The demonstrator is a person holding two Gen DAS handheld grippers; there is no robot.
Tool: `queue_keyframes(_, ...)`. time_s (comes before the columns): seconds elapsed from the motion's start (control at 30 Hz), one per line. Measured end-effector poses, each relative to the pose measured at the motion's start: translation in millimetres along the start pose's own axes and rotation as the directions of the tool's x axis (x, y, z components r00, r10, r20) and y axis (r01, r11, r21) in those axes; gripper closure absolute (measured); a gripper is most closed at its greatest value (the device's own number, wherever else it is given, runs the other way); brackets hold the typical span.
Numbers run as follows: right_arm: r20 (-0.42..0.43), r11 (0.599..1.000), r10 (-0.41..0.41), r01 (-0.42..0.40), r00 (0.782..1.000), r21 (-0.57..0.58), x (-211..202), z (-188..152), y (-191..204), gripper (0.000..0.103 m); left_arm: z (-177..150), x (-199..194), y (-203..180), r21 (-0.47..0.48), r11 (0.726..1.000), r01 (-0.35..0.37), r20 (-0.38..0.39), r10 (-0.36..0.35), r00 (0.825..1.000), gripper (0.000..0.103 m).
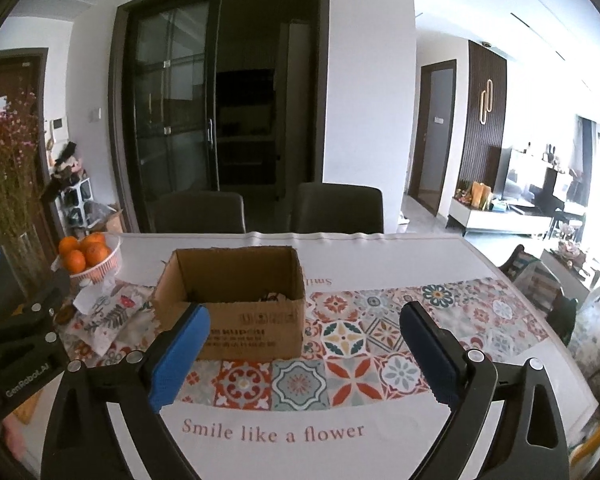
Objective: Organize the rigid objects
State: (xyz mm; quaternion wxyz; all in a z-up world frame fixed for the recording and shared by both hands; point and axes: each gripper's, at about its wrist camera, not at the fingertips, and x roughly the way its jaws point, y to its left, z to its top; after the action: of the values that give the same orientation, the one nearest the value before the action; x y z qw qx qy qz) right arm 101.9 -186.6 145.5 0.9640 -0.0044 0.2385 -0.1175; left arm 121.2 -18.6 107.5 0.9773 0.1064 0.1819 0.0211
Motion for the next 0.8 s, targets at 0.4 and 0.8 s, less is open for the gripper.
queue_keyframes(0.4,0.000,0.999,0.039,-0.039,0.999,0.029,-24,-22,-8,0.006,-23,-32,4,-0.047,0.998,0.047,0.009,-0.046,0.999,0.000)
queue_keyframes(0.8,-0.001,0.998,0.058,-0.058,0.998,0.032,-34,-33,-5,0.006,-34,-41,7,-0.085,0.992,0.098,-0.015,-0.100,0.995,0.000)
